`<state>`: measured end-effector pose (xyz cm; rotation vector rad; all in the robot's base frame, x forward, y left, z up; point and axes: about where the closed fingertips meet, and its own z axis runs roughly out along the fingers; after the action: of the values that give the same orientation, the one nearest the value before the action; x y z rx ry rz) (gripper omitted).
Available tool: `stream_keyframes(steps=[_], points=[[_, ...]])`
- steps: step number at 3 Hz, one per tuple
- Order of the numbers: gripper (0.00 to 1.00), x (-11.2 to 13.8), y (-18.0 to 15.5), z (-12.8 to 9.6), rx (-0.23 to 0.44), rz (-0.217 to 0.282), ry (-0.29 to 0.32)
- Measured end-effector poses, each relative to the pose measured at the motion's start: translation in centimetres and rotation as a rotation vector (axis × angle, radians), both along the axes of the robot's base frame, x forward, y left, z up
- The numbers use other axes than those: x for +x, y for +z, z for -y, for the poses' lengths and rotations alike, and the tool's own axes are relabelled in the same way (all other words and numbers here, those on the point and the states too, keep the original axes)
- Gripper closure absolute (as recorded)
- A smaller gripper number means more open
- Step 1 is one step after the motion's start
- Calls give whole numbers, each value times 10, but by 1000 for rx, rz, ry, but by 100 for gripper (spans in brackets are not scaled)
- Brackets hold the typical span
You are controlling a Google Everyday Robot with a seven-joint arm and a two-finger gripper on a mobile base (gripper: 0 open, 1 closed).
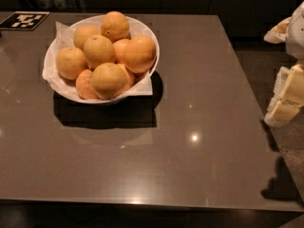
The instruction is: Pick orange from white bowl
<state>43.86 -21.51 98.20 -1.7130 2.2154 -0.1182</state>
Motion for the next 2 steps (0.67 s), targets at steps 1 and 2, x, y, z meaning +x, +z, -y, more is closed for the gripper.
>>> stream_keyframes(steps=[1,2], points=[[0,10,17,-26,-29,33,40],[0,10,17,-26,-29,33,40]])
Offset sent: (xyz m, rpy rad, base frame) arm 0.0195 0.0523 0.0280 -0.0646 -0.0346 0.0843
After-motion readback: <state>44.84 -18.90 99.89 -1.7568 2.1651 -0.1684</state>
